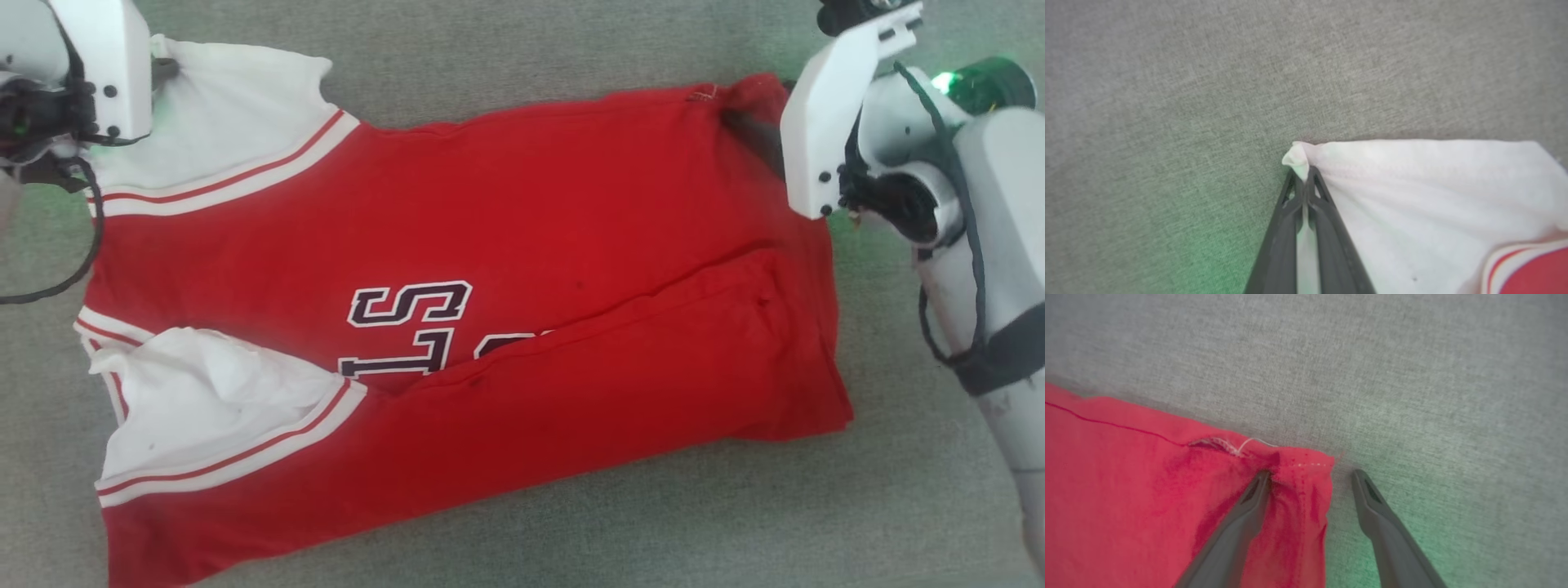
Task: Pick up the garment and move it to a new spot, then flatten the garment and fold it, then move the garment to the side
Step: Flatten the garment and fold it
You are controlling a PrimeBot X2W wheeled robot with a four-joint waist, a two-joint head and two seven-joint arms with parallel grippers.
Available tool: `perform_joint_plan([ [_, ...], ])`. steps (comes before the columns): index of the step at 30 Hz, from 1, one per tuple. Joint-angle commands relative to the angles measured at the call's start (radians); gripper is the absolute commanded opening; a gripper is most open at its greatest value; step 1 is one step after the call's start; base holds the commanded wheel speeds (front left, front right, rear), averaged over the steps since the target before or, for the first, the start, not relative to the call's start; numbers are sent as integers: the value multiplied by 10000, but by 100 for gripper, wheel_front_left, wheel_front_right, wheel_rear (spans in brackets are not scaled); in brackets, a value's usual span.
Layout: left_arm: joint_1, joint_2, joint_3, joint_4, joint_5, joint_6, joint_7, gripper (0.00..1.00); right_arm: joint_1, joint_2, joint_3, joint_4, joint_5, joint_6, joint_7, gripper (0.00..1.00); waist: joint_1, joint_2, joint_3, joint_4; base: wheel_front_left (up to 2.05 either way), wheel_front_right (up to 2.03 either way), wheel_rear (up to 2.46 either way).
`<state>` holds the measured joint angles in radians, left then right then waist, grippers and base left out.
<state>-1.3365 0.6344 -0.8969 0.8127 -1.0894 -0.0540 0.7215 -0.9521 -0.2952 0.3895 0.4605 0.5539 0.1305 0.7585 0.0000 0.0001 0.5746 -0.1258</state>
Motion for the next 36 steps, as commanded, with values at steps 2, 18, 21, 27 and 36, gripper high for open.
perform_joint_plan([
  [2, 415, -69, -262, 511, 266, -47, -44, 0, 540, 161, 532, 664, 90, 5, 874, 0, 0, -1, -93, 126, 0, 0, 0],
  [18, 0, -445, -173, 219, -27, -458, -57, 0, 856, -902, 124, -983, 326, 2, 933, 0, 0, -1, -1328, 966, 0, 0, 0],
  [21, 220, -212, -249, -420, 33, -269, 76, 0, 1285, -1140, -1, -1552, 413, 2, 1029, 0, 0, -1, -1561, 1093, 0, 0, 0],
  [27, 767, 317, -312, -2101, -17, 325, 375, 0, 2066, -1523, -447, -2599, 445, 2, 1303, 0, 0, -1, -1894, 1284, 0, 0, 0],
  [36, 2420, 2088, -328, -6655, -222, 2405, 1031, 0, 3853, -1941, -1595, -4820, 489, 2, 2380, 0, 0, -1, -2256, 1497, 0, 0, 0],
])
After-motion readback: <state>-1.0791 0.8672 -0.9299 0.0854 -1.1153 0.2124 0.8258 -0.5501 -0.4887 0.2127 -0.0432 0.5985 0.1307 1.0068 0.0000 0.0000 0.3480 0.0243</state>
